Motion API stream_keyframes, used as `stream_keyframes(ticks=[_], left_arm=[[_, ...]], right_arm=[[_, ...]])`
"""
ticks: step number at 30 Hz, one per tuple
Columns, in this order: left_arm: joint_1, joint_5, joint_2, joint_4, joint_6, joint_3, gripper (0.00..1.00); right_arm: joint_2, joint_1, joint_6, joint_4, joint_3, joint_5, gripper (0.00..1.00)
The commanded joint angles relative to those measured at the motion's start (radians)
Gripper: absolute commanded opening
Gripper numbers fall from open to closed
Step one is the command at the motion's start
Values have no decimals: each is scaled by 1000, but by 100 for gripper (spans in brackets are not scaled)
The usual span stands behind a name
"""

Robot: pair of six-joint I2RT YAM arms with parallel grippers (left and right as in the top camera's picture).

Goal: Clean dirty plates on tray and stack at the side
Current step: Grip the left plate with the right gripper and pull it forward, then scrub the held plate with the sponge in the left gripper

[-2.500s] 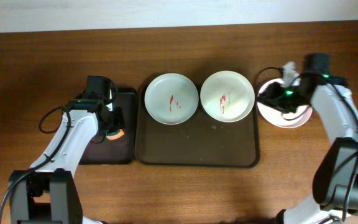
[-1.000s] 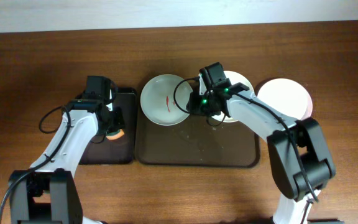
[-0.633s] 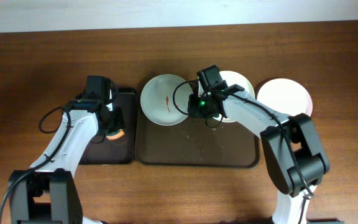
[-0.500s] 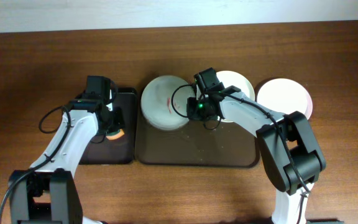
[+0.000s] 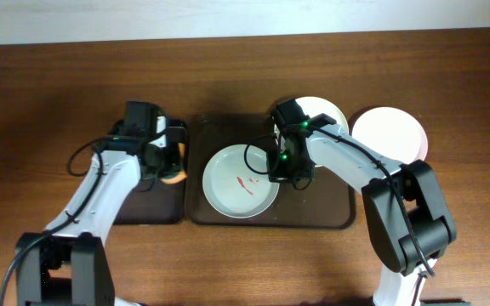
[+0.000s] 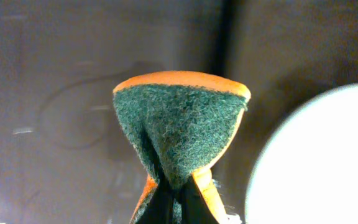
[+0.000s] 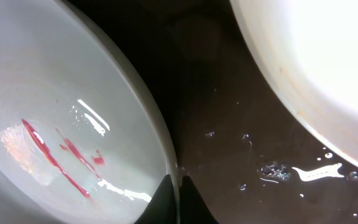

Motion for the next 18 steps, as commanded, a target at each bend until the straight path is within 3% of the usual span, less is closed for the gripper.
stream_keyframes(ticks=[1,6,18], left_arm=[[-95,185,-42,31,-36,2,0],[-208,195,-20,87,-299,0,0],[-225,708,280,351,-337,0,0]], right_arm=[[-16,1,-14,-1,3,28,5],[-16,1,-14,-5,3,27,5],[-16,1,-14,-5,3,27,5]])
